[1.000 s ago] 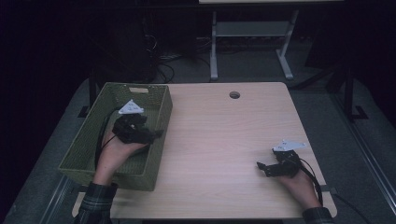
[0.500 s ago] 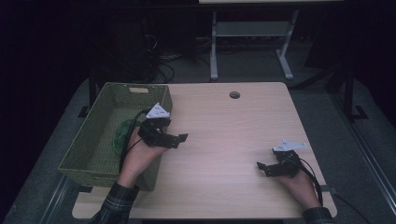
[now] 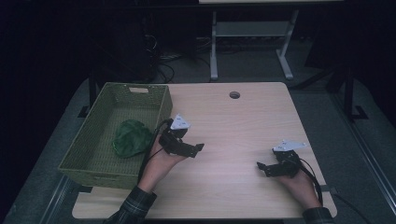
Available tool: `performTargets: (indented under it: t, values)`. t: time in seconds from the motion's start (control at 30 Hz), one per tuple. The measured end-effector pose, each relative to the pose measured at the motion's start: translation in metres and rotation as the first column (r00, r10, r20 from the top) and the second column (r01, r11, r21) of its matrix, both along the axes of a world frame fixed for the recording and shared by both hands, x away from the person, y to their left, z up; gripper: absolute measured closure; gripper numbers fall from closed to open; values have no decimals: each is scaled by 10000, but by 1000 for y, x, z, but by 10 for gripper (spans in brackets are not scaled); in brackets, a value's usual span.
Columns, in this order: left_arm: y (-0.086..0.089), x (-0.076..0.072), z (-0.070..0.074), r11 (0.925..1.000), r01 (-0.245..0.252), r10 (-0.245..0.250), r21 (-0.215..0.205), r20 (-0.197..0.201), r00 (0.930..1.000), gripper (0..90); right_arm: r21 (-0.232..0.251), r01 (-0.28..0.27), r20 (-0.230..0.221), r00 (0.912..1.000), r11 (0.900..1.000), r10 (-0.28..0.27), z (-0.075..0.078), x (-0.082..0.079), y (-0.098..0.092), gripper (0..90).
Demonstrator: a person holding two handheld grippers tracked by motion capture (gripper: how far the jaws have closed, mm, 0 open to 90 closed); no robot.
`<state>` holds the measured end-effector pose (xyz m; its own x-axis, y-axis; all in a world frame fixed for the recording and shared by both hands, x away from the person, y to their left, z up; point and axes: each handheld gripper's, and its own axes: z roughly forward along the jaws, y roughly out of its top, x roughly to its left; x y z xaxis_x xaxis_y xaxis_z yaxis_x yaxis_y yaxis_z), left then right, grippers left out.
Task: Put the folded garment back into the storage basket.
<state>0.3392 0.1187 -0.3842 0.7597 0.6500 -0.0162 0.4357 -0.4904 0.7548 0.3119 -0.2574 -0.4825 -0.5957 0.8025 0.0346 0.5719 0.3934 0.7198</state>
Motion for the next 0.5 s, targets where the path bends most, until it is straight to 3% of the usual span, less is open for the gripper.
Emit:
performTargets:
  t: [0.5]
  values:
    - [-16,3,-53,9985,239,-217,497,-437,9988,139,-8,-1,-1,10000,10000,1,0,0,0,109]
